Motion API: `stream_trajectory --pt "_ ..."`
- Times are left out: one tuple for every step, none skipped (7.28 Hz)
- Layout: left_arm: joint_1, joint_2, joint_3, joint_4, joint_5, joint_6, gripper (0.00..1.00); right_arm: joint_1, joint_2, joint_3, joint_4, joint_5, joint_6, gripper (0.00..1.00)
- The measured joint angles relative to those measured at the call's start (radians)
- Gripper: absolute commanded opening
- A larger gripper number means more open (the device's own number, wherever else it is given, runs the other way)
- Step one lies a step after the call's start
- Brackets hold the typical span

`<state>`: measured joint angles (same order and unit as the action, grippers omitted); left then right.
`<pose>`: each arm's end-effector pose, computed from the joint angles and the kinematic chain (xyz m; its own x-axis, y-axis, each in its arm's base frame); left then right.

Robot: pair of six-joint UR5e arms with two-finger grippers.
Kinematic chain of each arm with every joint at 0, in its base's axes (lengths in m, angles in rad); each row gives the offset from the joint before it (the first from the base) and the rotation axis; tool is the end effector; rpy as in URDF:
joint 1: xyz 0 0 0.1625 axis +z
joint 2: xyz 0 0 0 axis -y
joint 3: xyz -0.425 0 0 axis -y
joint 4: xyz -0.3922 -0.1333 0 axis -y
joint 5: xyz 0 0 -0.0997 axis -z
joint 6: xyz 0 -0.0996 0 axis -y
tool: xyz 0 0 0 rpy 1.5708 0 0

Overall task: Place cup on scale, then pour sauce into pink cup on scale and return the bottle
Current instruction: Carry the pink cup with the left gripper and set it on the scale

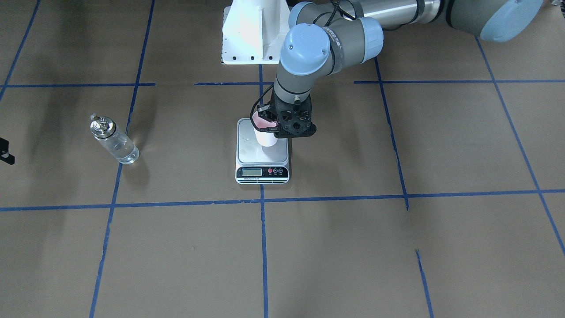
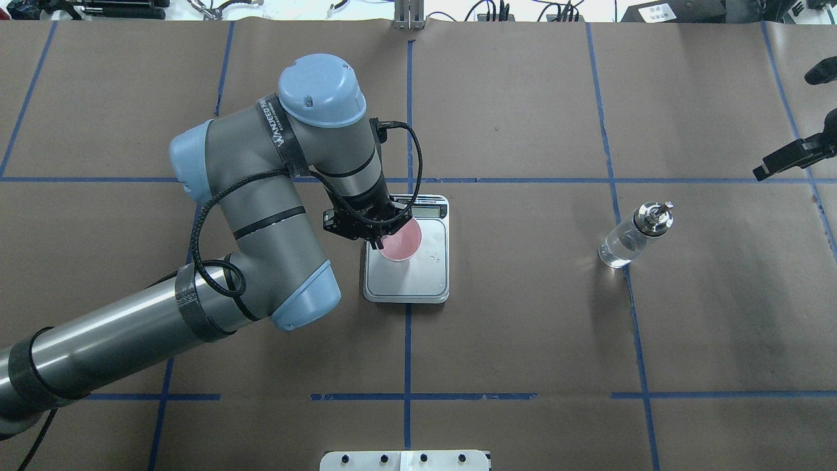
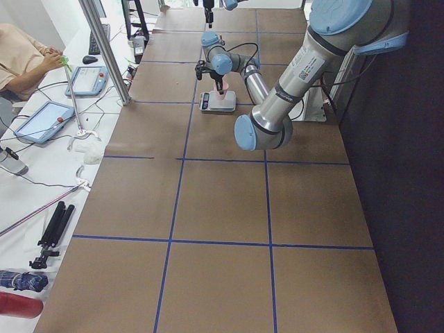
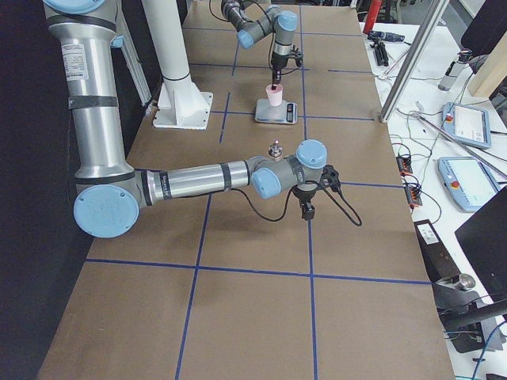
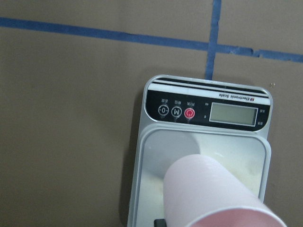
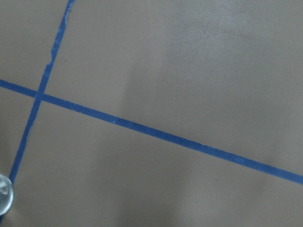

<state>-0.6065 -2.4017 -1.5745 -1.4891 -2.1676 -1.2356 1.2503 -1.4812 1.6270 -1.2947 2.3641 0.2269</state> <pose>0.5363 -0.4661 0.1503 0.6174 -0.0972 -0.7806 -0.0502 0.9855 -0.1623 -0.1128 -0.5375 0.5517 0.6238 -0.2904 0.7256 0.1510 0.9557 0.2527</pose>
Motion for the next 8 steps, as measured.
stream_trajectory --pt "0.001 0.000 0.004 -0.003 -0.008 0.001 0.00 -0.001 0.000 0.000 0.000 -0.001 0.000 1.00" --pt "0.002 0.000 0.010 -0.007 -0.010 0.005 0.00 -0.001 -0.001 -0.001 0.000 -0.001 0.000 1.00" --pt "0.002 -0.001 0.015 -0.011 -0.010 0.009 0.00 -0.002 -0.001 -0.001 0.000 -0.002 0.000 1.00" --pt "0.003 -0.002 0.025 -0.024 -0.009 0.011 0.00 -0.002 -0.001 -0.001 0.000 -0.002 0.000 1.00" --pt "0.003 -0.004 0.038 -0.043 -0.009 0.012 0.00 -0.002 -0.001 -0.001 0.000 -0.001 0.000 1.00" --pt "0.004 -0.004 0.047 -0.057 -0.009 0.013 0.00 -0.002 -0.001 -0.001 0.000 -0.001 0.000 1.00" --pt "0.005 -0.005 0.051 -0.064 -0.009 0.013 0.07 -0.002 -0.001 -0.001 0.000 -0.001 0.000 1.00" --pt "0.005 -0.006 0.051 -0.067 -0.009 0.012 0.10 -0.002 -0.001 -0.001 0.000 -0.001 0.000 1.00"
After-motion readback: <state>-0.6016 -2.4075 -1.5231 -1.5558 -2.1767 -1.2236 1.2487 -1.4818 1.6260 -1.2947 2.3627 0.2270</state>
